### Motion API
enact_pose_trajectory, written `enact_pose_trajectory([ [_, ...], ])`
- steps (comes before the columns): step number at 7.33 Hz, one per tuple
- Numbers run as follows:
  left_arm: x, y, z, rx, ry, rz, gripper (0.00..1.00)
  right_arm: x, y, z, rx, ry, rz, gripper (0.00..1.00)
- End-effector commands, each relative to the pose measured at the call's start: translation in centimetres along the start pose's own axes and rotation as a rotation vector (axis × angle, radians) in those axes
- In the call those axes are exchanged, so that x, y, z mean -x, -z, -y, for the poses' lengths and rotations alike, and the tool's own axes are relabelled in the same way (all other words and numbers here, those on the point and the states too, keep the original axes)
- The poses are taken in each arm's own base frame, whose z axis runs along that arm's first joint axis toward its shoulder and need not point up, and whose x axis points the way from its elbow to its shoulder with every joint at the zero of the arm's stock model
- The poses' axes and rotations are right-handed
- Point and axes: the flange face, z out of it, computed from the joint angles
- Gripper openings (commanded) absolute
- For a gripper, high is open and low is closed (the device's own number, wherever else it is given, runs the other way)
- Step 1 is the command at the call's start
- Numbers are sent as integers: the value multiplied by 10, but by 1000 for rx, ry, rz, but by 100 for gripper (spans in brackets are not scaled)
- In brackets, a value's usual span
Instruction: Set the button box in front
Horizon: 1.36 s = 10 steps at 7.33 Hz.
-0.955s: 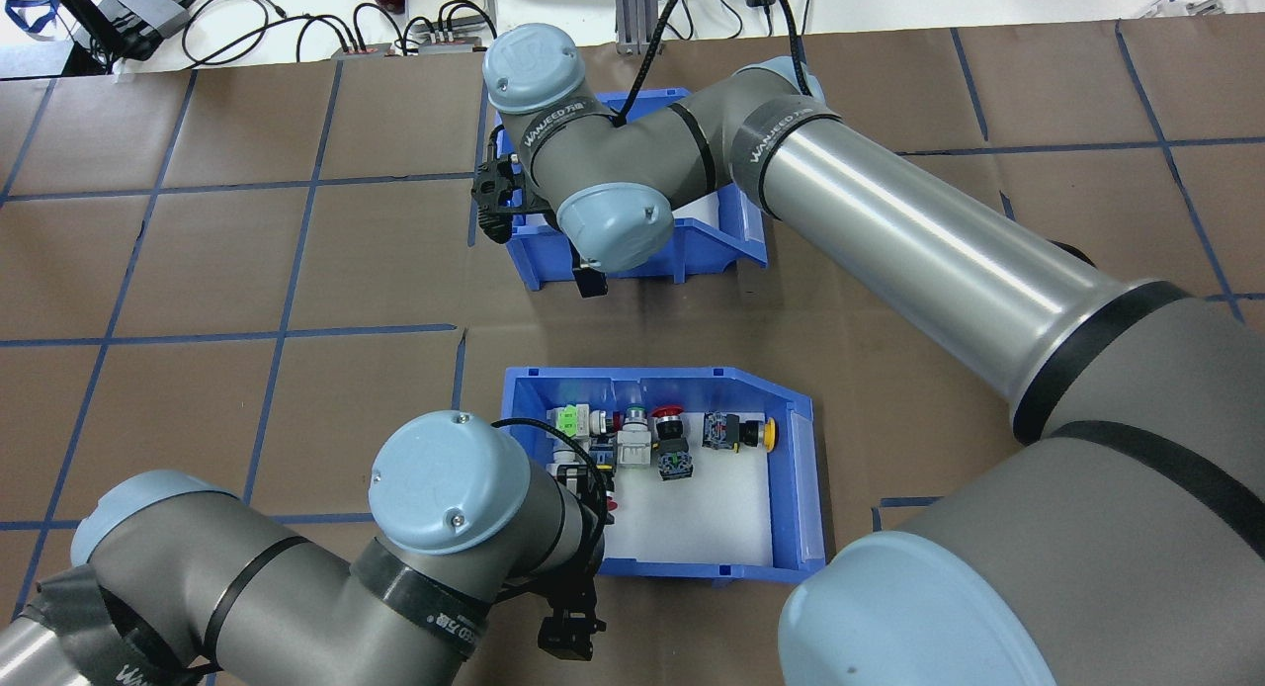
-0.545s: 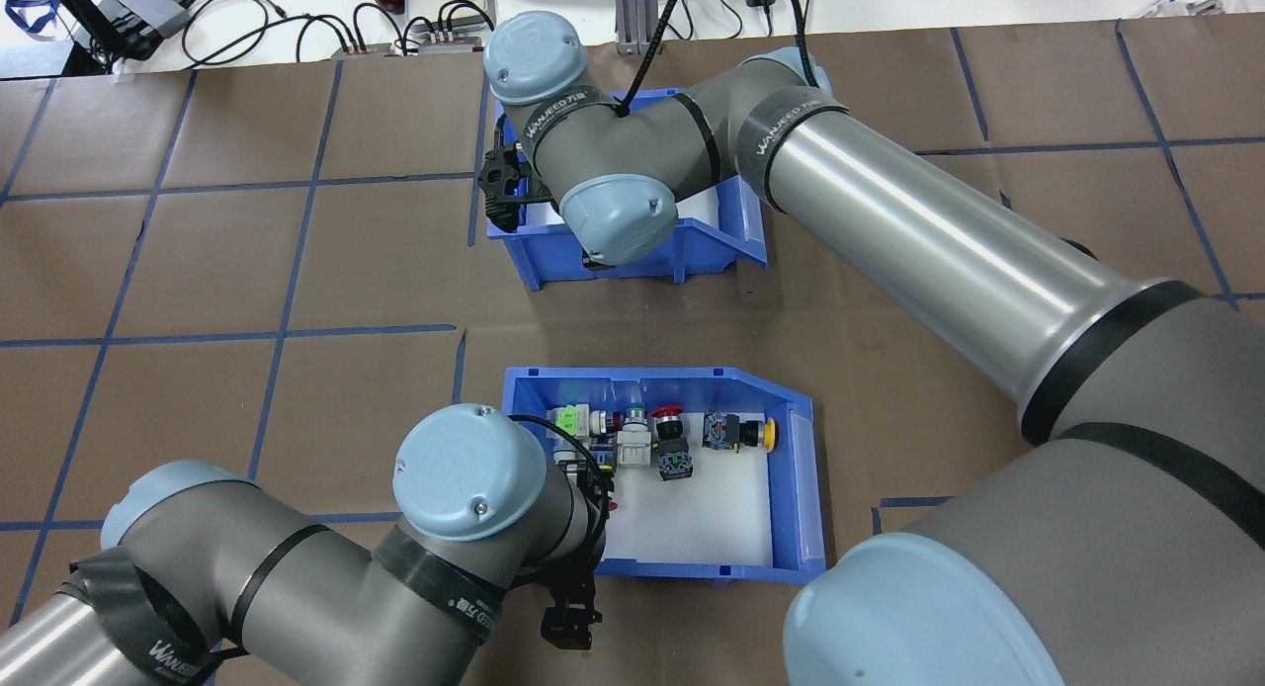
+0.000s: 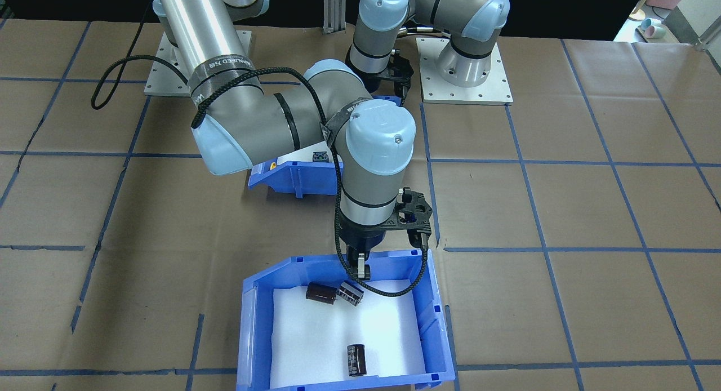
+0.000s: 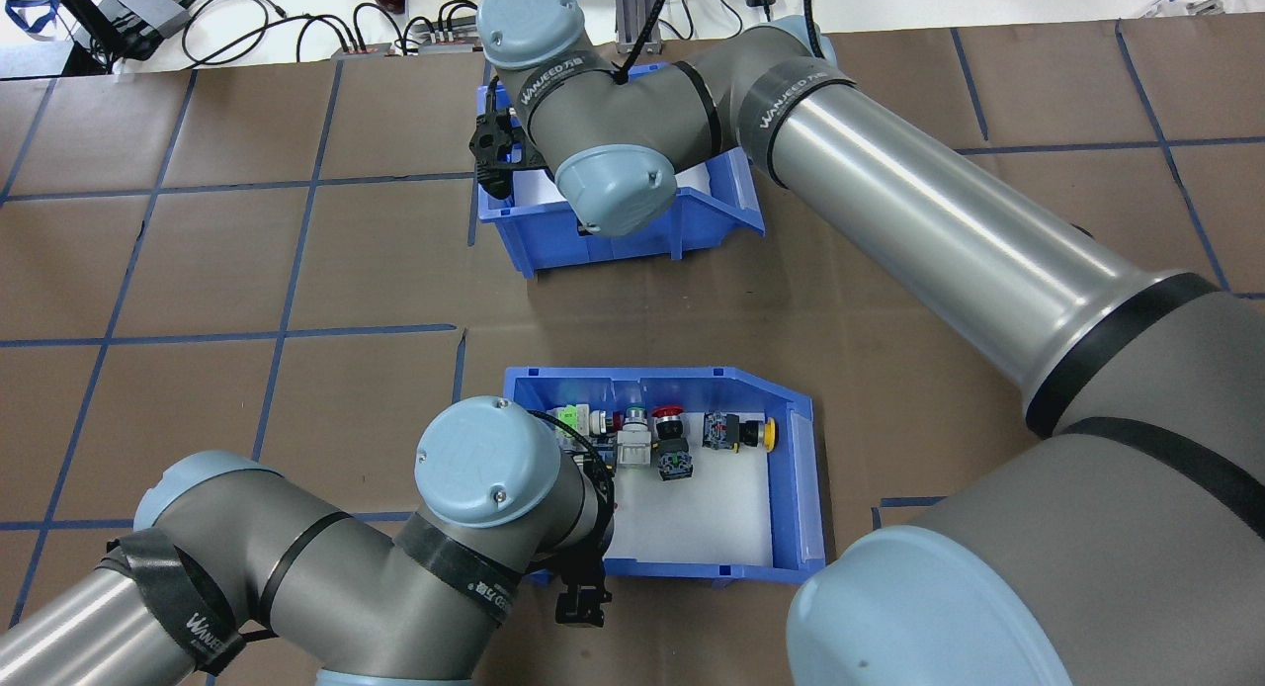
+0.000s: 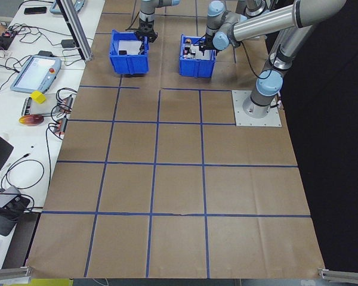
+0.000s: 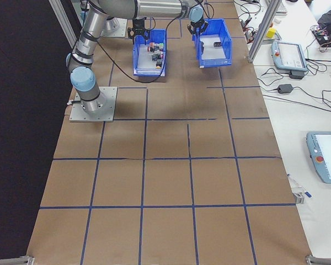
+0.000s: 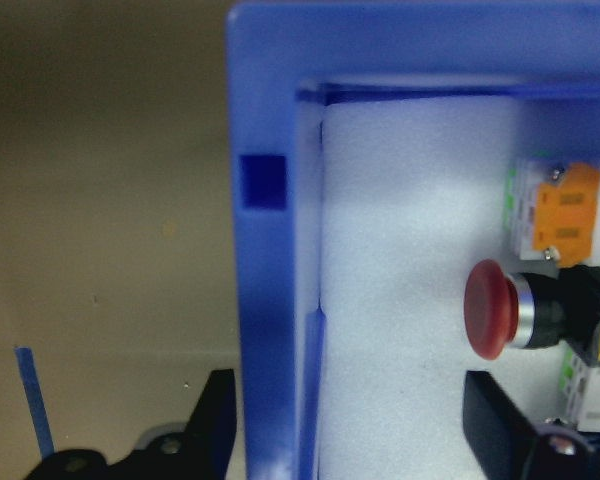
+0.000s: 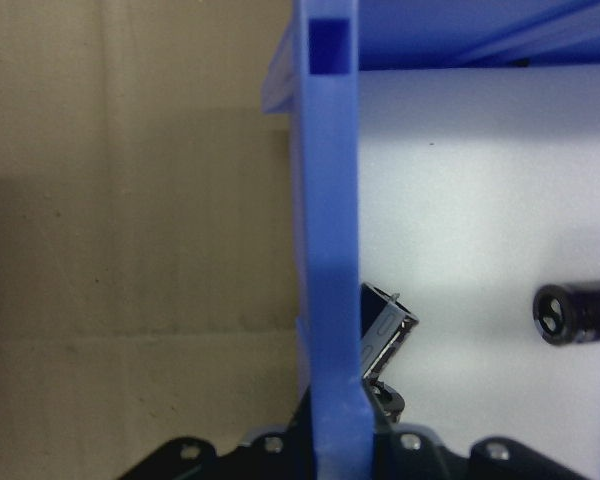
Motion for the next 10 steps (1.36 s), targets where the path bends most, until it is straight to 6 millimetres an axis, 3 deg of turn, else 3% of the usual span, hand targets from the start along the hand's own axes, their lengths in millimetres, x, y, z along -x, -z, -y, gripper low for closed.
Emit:
enact_pose_trajectory([
  [1,1,4,-1,3,-6,-17,22,-33,19,-78,37,-91,5,6],
  [2,0,8,0,-5,-21,-33,10,-44,24,-124,52,-119,36,6],
  [3,1,17,2,-21,-25,-69,4,-50,27,-173,69,-70,79,6],
  [5,1,41,7,-7,-52,-121,3,-48,31,-262,80,-50,120,6],
  [6,-12,58,12,-5,-98,-154,3,-40,35,-307,79,-45,133,6],
  [8,-60,88,49,-23,-54,-188,3,-13,50,-374,80,3,149,6],
  [10,-130,116,77,-32,-49,-226,2,29,55,-407,33,12,172,6],
])
